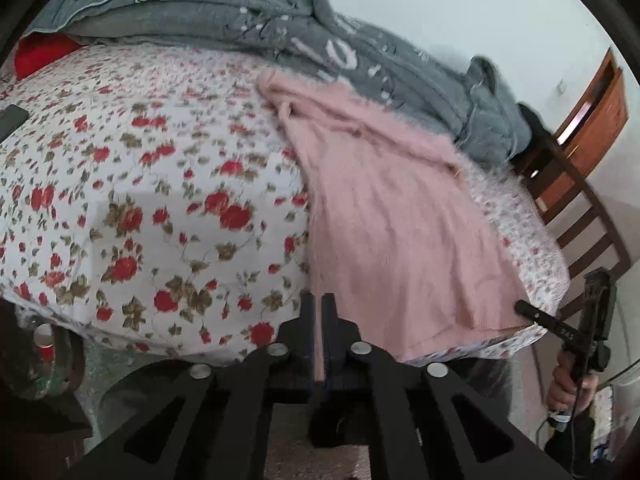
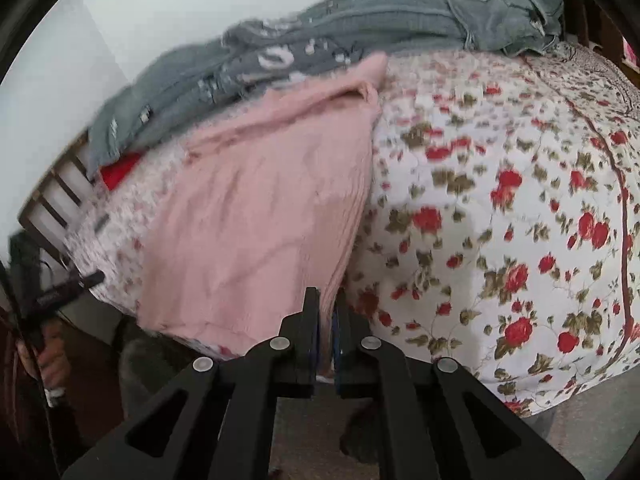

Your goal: Fold small clothes

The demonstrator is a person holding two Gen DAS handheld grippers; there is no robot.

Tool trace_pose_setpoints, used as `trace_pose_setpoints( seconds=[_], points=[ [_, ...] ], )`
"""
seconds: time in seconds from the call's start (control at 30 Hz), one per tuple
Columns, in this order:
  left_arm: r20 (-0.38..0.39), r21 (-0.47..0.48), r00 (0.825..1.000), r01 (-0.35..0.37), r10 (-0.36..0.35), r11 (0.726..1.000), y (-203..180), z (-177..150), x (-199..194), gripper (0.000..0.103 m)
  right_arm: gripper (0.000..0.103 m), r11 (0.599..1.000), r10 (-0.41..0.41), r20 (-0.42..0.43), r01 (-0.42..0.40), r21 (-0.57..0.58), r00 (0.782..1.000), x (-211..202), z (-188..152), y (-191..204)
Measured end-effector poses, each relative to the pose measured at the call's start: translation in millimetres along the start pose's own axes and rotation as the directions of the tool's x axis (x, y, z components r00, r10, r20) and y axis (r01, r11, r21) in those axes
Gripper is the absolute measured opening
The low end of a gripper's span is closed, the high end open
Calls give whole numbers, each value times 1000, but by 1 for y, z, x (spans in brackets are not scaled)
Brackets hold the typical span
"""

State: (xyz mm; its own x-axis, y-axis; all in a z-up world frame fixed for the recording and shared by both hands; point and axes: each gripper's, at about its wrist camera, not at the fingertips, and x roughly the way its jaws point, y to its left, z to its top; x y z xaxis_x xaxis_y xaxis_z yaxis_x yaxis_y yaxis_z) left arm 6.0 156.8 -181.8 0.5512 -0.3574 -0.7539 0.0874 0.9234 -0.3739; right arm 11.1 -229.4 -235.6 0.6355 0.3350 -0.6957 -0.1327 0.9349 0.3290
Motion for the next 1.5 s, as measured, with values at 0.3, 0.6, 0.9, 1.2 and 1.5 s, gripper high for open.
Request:
trace_pose_setpoints(
  seconds=[0.3, 0.6, 0.9, 1.2, 1.5],
  points=[
    [-40, 23, 998, 53, -52, 998, -8, -11, 36, 58, 38, 998, -41, -18, 42, 39, 999, 18, -7, -12],
    [-85, 32, 994, 65, -62, 997, -13, -8, 66, 56, 19, 1000, -31, -54, 31, -3, 998, 43, -5, -2],
    [-74, 36, 993, 97, -94, 995, -23, 2, 57, 8, 6, 998, 38, -17, -39, -43, 999, 21, 3, 14],
    [80, -95, 966, 251, -244, 963, -15, 63, -8, 7, 6, 983, 183, 109, -185, 5, 977, -35, 59, 18],
    [171, -168, 961, 248, -219, 954, -14, 148, -8, 7, 5, 972, 210, 193, -225, 61, 959, -33, 152, 5]
  ],
)
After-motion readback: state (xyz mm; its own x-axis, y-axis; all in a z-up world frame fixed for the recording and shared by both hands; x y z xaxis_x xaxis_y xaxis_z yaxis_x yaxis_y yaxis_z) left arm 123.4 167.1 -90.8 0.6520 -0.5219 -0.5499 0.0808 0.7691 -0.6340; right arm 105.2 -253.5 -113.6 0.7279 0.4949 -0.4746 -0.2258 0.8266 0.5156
